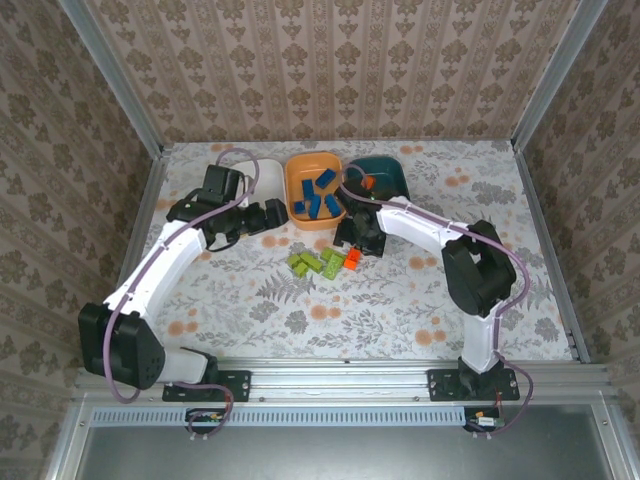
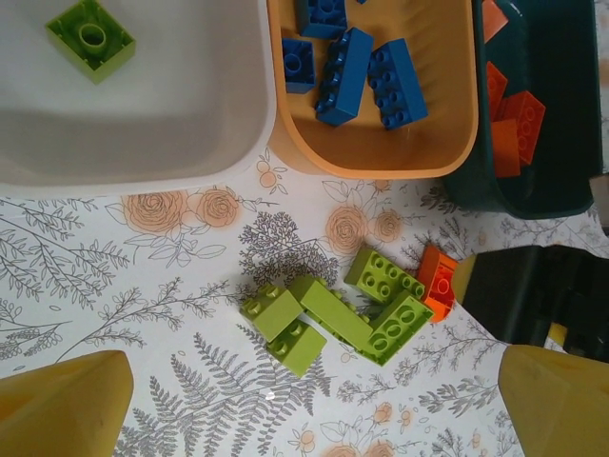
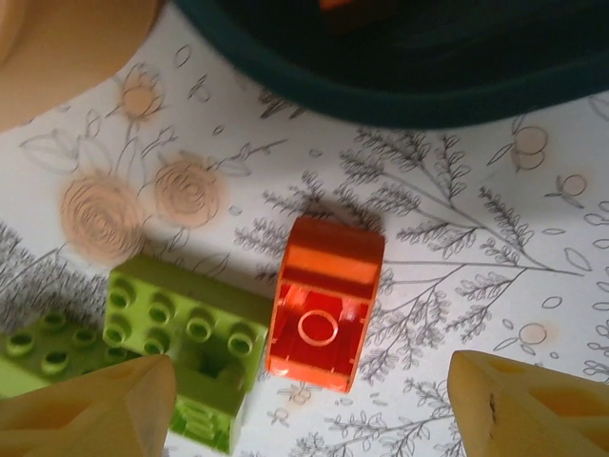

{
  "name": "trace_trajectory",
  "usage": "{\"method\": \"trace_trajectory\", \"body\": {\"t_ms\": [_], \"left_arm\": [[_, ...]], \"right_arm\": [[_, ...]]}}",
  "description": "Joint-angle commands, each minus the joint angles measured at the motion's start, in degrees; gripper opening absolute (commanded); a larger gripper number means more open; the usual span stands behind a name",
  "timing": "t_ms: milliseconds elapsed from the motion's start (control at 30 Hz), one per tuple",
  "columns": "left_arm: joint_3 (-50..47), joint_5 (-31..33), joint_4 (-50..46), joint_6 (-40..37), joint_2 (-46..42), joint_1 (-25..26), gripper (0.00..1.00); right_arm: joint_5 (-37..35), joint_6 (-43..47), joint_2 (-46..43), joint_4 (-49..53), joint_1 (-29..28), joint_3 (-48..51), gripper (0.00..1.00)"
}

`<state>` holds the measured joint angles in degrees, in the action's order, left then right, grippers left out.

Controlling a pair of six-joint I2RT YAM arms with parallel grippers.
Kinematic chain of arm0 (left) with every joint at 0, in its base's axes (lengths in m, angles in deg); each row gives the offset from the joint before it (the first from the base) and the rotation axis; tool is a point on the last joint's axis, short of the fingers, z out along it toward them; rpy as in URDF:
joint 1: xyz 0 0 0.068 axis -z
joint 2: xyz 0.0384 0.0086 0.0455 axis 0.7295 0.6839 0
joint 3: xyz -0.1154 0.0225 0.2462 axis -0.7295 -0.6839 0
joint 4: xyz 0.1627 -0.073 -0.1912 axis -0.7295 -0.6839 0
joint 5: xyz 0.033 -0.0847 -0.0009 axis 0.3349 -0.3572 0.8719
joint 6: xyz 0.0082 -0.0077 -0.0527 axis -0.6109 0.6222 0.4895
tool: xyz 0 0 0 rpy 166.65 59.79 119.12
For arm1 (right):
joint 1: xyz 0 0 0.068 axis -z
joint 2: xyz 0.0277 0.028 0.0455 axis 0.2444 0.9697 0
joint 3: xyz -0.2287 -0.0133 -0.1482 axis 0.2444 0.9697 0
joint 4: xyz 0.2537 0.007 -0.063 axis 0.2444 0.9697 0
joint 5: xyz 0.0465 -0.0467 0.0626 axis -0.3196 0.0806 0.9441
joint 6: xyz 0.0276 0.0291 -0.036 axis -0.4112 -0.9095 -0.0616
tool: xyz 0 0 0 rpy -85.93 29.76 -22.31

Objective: Sort the legos into containers by color

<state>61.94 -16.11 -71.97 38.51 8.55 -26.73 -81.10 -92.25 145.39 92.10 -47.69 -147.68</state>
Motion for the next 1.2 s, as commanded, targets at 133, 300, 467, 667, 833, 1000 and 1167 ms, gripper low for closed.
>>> {"method": "trace_trajectory", "body": {"t_ms": [133, 300, 467, 667, 833, 1000, 1167], "left_arm": [[-1.32, 0.07, -2.53, -2.23, -3.7, -2.49, 1.0], [-1.61, -0.41, -3.59, -3.27, -4.46, -3.76, 1.0], [-2.09, -0.9, -3.95, -3.77, -5.2, -5.04, 1.0], [-3.33, -1.12, -3.42, -3.48, -5.9, -5.52, 1.0], [-4.45, -1.58, -2.03, -2.68, -5.99, -5.53, 1.0], [-5.12, -1.56, -1.09, -1.77, -6.0, -5.44, 1.0], [-5.55, -1.43, -0.35, -1.23, -6.0, -5.18, 1.0]], "right_arm": [[-4.63, -4.97, 4.0, 4.33, -0.25, -2.36, 0.74], [-4.35, -5.61, 5.81, 3.77, -0.57, -3.12, 0.72], [-4.21, -5.26, 7.18, 3.62, -1.03, -3.26, 0.71], [-4.36, -4.04, 7.52, 4.24, -1.09, -2.59, 0.66], [-4.28, -3.14, 5.93, 3.38, -1.11, -0.47, 0.53], [-4.56, -2.79, 3.82, 2.82, -0.83, 1.76, 0.44], [-4.94, -2.35, 0.91, 1.79, 0.01, 4.81, 0.27]]}}
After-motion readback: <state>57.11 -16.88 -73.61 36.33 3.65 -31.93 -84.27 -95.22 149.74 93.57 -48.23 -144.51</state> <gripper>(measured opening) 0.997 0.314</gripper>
